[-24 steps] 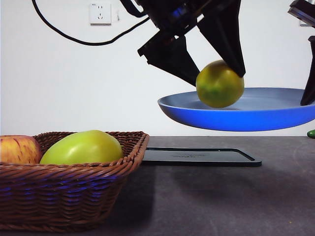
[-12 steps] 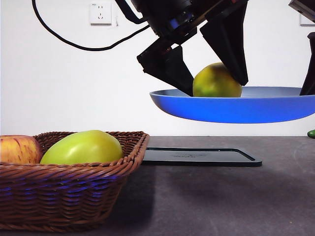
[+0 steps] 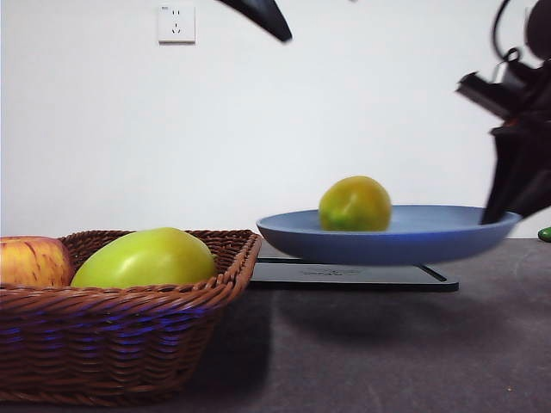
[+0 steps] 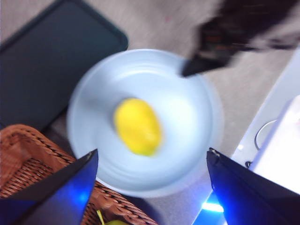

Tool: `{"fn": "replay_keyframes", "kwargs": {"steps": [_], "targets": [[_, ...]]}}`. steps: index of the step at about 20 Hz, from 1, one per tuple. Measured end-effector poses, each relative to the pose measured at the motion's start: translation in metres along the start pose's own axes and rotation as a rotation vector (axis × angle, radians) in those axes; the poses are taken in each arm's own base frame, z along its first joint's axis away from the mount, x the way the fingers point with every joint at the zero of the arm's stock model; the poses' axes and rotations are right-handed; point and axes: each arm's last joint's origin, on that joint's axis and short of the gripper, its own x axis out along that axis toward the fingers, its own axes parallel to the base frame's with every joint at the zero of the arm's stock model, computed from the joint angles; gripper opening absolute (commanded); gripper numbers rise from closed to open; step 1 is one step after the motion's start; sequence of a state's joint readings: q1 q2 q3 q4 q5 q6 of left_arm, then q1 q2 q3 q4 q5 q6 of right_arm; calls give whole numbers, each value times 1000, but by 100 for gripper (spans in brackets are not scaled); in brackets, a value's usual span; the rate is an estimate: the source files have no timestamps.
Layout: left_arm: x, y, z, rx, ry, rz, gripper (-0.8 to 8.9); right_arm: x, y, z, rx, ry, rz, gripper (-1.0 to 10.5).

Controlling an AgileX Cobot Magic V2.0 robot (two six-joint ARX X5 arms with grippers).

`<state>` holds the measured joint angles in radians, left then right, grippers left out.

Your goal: Take the lemon from the basket,put the lemon in the plate,hand out the plate

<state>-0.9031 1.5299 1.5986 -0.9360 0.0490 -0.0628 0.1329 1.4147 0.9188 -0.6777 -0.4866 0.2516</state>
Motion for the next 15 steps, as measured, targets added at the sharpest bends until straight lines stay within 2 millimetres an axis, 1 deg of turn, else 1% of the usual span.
{"fn": "replay_keyframes", "kwargs": {"steps": [3,7,9,11,12,13,15], "targets": [[-15,-2,-1,4,-34,-10,401,9,2,44,-2,-37,3,5],[-15,-6,-4,14,-8,-19,401,27,-1,102,24,-65,0,5],[-15,-9,-4,21,-10,-24,401,37,-7,127,52,-81,-2,5],[-15,-10,-3,23,-18,-27,401,48,-13,146,79,-86,-3,5],[-15,-10,-3,23,-17,-26,401,53,-16,151,90,-85,-5,5],[-15,-10,-3,23,-17,-26,401,60,-22,155,108,-76,-9,5],[-15,-10,-3,23,-17,-26,401,72,-34,155,144,-48,-21,5]]}}
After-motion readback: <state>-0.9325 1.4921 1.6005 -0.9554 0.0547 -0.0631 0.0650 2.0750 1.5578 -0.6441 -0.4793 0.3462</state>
